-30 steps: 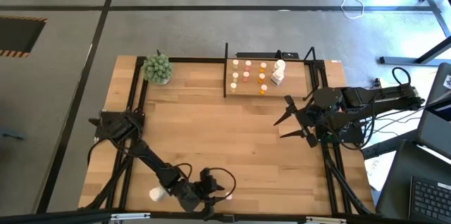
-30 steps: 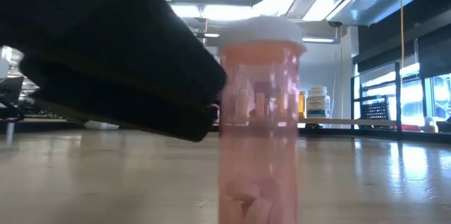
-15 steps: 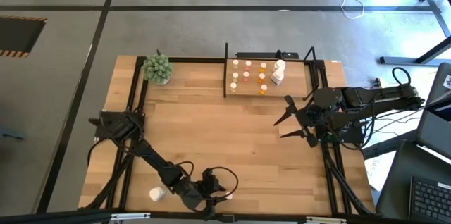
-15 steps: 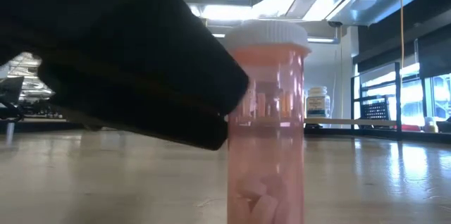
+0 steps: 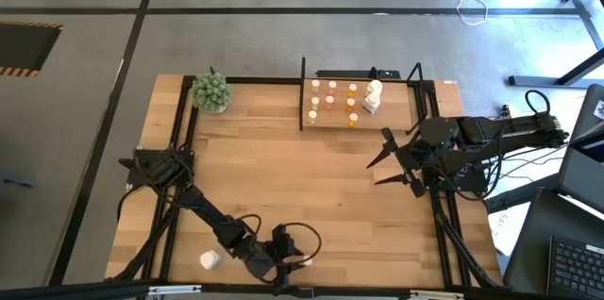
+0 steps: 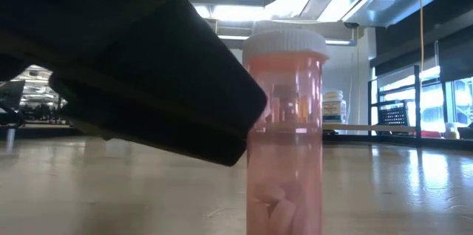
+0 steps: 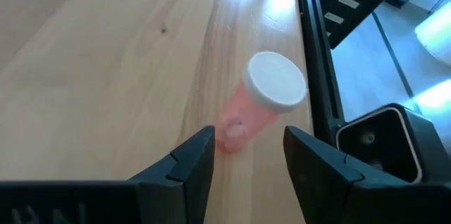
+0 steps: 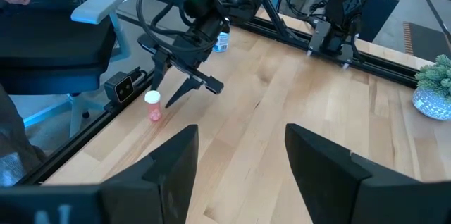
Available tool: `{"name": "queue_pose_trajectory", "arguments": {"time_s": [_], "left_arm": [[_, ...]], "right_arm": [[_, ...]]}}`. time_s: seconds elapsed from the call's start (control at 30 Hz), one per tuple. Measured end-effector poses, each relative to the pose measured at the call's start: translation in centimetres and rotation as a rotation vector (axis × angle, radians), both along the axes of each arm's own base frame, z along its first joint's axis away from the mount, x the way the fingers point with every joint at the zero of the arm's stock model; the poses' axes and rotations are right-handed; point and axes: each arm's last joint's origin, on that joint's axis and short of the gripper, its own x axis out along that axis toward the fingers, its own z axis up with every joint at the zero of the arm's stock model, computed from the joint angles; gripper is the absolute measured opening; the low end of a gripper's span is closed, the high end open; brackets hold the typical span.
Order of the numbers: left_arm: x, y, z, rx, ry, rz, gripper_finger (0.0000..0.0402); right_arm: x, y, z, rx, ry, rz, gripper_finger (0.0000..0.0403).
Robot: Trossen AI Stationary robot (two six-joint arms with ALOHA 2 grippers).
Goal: Pick and place medicine bottles onto shelf by color
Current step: Put the pink pill bottle on the shelf aligned with the other pink pill bottles
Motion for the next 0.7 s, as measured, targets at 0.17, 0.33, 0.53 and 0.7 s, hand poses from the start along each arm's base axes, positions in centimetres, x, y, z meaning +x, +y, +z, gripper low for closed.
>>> {"name": "queue_pose_trajectory", "arguments": {"time_s": [0.17, 0.33, 0.53, 0.7], "left_arm": [[0.3, 0.1, -0.7, -0.004, -0.010, 0.007, 0.0164], [0.5, 0.0, -1.2, -0.009, -0.037, 0.004, 0.0164], [0.6, 0.0, -1.0, -0.017, -0.058, 0.005, 0.0164], [0.8, 0.2, -0.9, -0.016, -0.062, 0.017, 0.0164]], "right_arm": [[0.0, 0.0, 0.0, 0.000, 0.000, 0.000, 0.0216], [0.0, 0.0, 0.0, 0.000, 0.000, 0.000, 0.0216], [0.0, 0.0, 0.0, 0.000, 0.000, 0.000, 0.0216], [0.0, 0.0, 0.0, 0.000, 0.000, 0.000, 0.0216]]}}
